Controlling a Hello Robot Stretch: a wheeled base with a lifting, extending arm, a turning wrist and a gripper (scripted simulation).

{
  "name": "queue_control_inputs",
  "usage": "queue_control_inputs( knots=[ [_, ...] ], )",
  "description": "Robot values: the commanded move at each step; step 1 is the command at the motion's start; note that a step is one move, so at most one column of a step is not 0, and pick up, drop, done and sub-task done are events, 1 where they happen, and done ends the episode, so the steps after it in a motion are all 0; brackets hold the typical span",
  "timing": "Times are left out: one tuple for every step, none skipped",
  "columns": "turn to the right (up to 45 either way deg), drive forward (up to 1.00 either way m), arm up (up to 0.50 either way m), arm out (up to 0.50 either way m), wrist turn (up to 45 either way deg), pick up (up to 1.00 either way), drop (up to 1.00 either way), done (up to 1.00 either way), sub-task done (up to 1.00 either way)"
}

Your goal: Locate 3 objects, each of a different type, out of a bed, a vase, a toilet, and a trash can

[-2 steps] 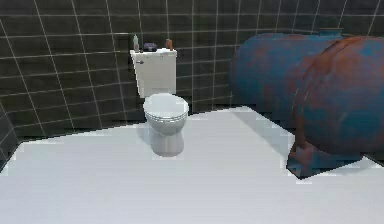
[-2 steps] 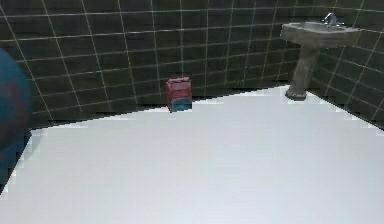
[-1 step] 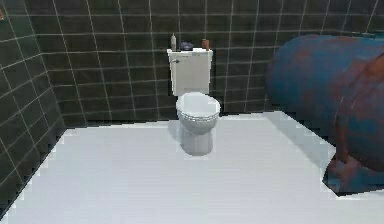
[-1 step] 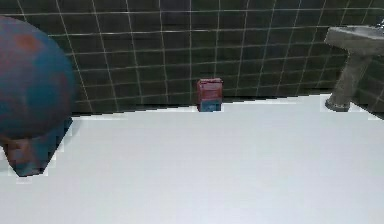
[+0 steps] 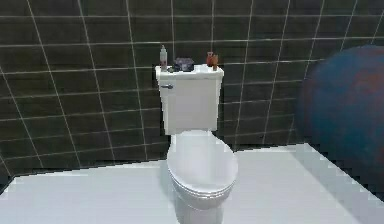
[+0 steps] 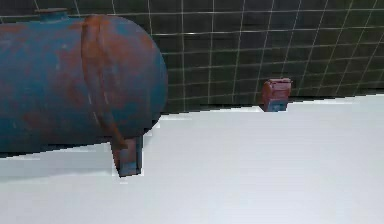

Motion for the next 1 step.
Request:
queue_control_inputs(
  knots=[
    [0.0, 0.00, 0.00, 0.00, 0.0, 0.00, 0.00, 1.00, 0.00]
  ],
)
